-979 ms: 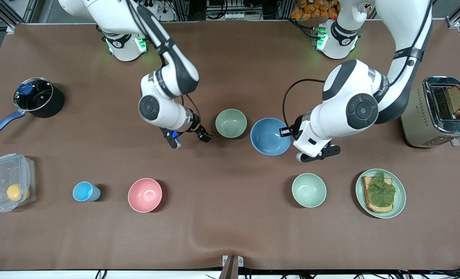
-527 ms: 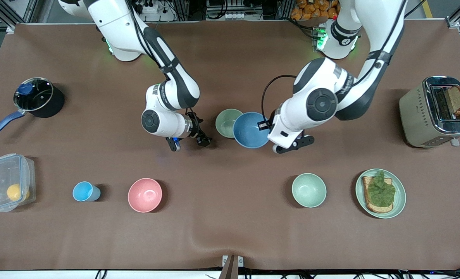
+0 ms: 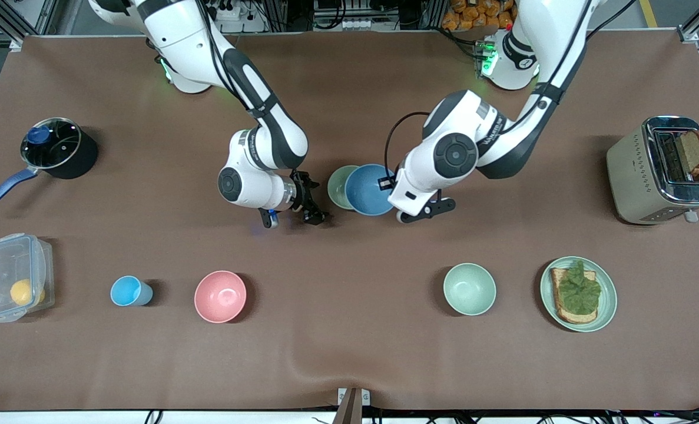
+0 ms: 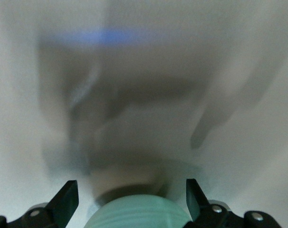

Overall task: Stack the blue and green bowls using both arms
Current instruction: 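Lower the blue bowl into the green bowl with the left gripper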

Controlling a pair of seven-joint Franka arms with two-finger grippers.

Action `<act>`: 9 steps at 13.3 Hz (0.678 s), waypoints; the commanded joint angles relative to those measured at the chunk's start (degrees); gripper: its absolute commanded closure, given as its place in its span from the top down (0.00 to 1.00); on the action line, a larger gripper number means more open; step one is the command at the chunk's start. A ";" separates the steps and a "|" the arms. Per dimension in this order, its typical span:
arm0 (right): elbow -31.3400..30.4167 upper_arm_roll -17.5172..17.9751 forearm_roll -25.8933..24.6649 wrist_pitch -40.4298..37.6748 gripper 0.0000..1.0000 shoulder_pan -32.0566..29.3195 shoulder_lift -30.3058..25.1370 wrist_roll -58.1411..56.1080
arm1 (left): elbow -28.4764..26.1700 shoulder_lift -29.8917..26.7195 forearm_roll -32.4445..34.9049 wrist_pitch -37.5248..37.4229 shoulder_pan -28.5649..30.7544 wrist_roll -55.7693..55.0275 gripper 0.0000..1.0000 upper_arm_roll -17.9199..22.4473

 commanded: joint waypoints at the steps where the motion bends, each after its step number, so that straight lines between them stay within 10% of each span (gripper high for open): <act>1: 0.11 0.06 1.72 1.19 1.00 0.53 0.08 0.73 | -2.20 -0.32 -0.93 3.55 -0.97 -1.80 0.00 0.16; 9: 0.11 0.06 1.72 1.19 1.00 0.71 0.17 0.64 | -4.40 2.41 -0.93 10.67 -3.78 -3.65 0.00 0.07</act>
